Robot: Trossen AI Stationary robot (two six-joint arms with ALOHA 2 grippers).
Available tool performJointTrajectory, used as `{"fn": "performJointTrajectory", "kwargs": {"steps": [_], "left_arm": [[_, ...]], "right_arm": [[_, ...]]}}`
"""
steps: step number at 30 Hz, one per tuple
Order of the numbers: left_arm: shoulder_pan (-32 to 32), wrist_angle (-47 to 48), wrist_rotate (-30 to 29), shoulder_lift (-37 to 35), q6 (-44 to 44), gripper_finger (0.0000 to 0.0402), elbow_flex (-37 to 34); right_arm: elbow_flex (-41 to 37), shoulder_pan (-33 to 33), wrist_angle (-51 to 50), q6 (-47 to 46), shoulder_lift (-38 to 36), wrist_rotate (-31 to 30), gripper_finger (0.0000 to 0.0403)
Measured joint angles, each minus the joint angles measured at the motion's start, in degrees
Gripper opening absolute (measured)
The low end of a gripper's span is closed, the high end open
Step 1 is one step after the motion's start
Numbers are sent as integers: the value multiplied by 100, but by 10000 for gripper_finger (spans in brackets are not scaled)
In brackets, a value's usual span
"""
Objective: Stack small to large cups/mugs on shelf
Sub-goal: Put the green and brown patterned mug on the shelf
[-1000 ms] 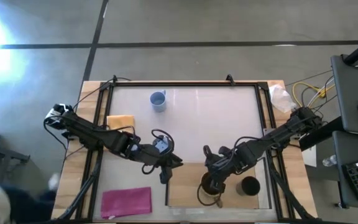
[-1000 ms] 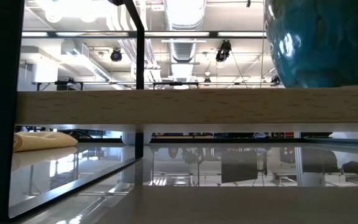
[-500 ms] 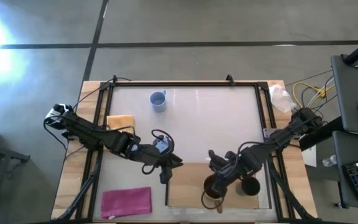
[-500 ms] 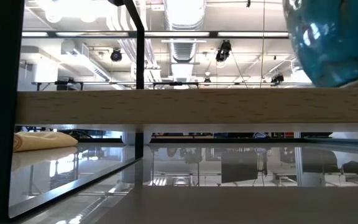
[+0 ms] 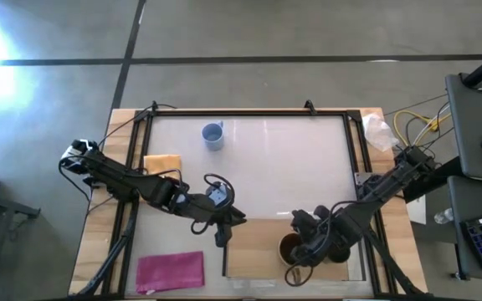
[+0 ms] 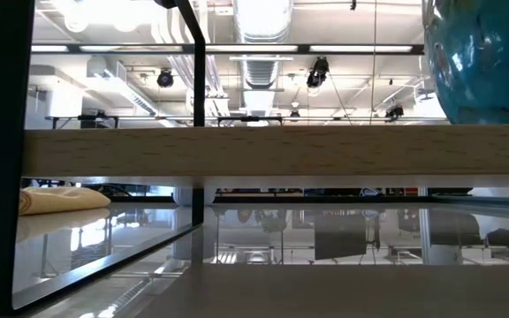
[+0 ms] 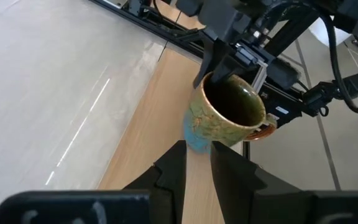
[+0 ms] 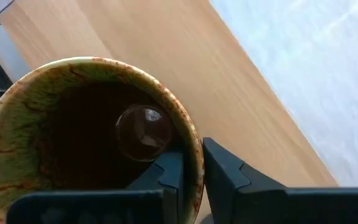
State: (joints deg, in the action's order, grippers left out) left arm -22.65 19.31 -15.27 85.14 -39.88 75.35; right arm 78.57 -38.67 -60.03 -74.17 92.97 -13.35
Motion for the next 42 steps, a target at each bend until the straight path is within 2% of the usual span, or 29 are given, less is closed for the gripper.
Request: {"fn": "performJointTrajectory", "kwargs": {"steps": [7, 17, 42], "left_arm": [[0, -2, 0, 0, 4, 59, -5], [-34, -96, 13, 0, 0, 59, -68], [-37, -85, 0, 0, 13, 59, -72]], "right_arm": [[164, -54, 21, -151, -2, -80, 38], [170, -210, -324, -820, -2, -124, 38], [118, -235, -359, -678, -2, -105, 39]]}}
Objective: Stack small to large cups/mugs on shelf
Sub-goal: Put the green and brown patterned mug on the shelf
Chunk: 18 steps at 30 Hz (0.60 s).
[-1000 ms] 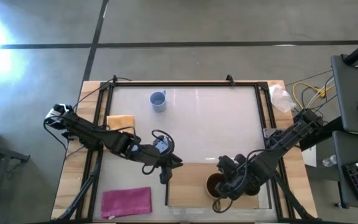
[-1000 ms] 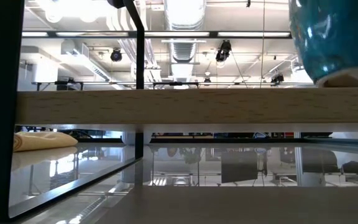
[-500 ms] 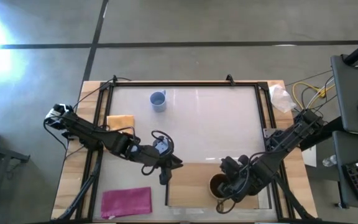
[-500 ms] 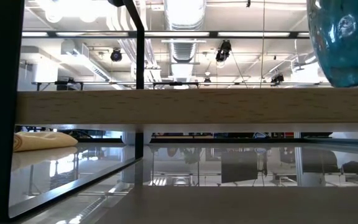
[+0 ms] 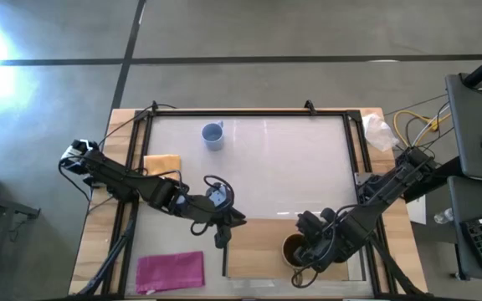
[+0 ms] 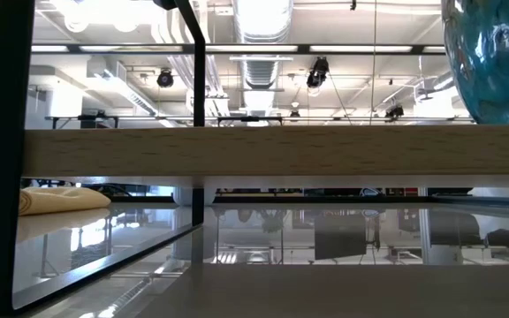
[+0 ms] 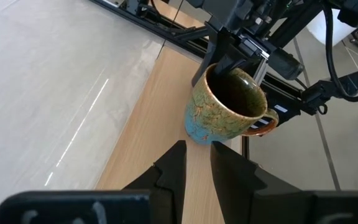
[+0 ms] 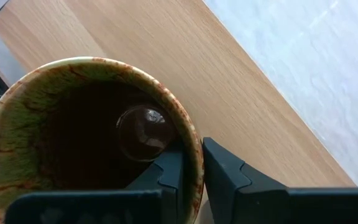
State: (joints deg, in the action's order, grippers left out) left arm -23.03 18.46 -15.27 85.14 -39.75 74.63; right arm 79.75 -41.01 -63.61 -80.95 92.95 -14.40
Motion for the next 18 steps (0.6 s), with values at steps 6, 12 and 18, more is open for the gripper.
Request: {"fn": "performJointTrajectory", "kwargs": {"steps": [6, 12, 18], "left_arm": [[0, 0, 0, 0, -2, 59, 0], [0, 2, 1, 0, -4, 59, 0], [-7, 2, 2, 0, -4, 59, 0]], "right_arm": [[0, 0, 26, -2, 0, 41, 59], [0, 2, 78, -4, 0, 23, 85], [0, 2, 93, -4, 0, 24, 93]]}}
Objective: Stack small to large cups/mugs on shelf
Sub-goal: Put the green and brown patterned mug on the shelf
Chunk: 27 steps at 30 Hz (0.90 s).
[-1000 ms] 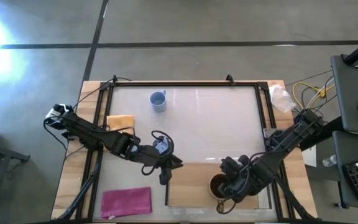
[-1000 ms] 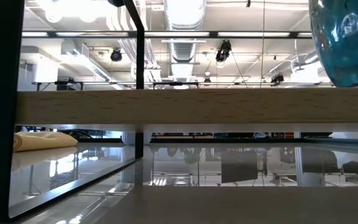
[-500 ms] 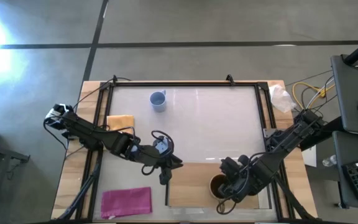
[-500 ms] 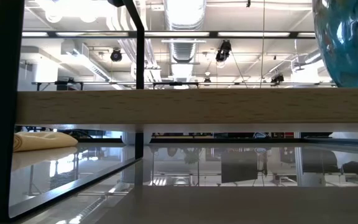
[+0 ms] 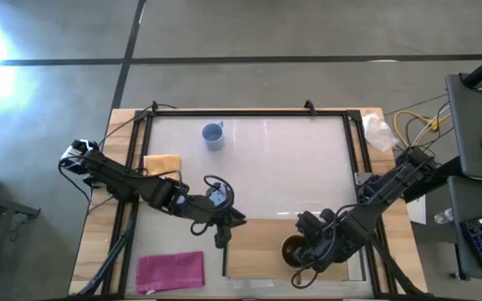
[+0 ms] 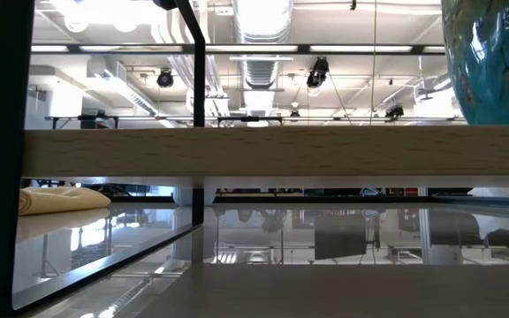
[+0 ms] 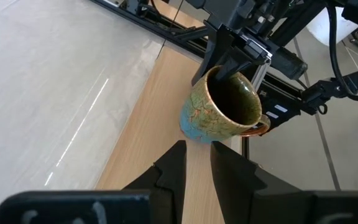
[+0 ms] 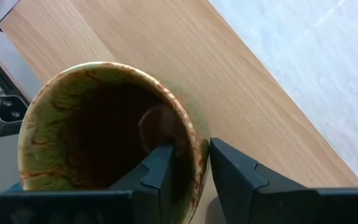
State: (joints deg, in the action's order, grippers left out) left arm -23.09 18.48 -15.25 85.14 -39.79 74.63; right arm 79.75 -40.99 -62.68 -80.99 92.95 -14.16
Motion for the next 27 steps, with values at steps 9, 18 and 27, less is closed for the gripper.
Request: {"fn": "performJointTrajectory", "kwargs": {"steps": [9, 18, 27], "left_arm": [[-50, -2, 0, 0, -15, 59, 0], [-97, -307, -15, 109, -29, 59, -4], [-96, -410, -11, 323, -42, 59, -4]], "right_arm": [[0, 0, -179, 108, 0, 0, 94], [0, 0, -427, 195, 0, -23, 91], [0, 2, -391, 266, 0, 64, 72]]}}
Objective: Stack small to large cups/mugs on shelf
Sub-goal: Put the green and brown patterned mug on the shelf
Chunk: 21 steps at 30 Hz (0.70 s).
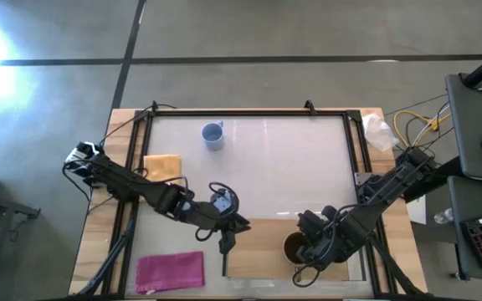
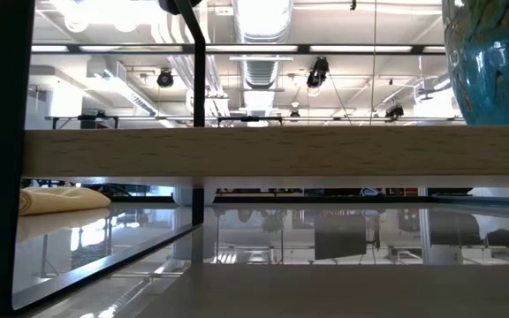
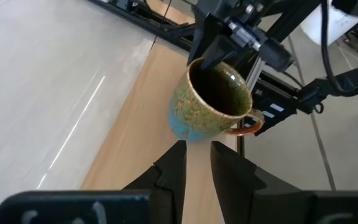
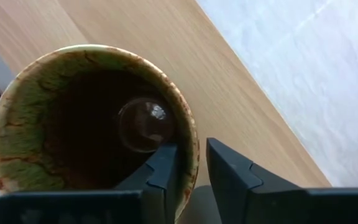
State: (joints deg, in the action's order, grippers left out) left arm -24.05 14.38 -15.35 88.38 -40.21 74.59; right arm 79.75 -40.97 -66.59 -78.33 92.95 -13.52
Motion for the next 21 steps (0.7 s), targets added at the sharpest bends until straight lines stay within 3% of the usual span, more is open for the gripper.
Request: {"fn": "performJointTrajectory", "kwargs": {"steps": [21], "left_arm": [[0, -28, 7, -4, -12, 59, 0]], "right_arm": [[-81, 202, 351, 315, 7, 16, 61]]}}
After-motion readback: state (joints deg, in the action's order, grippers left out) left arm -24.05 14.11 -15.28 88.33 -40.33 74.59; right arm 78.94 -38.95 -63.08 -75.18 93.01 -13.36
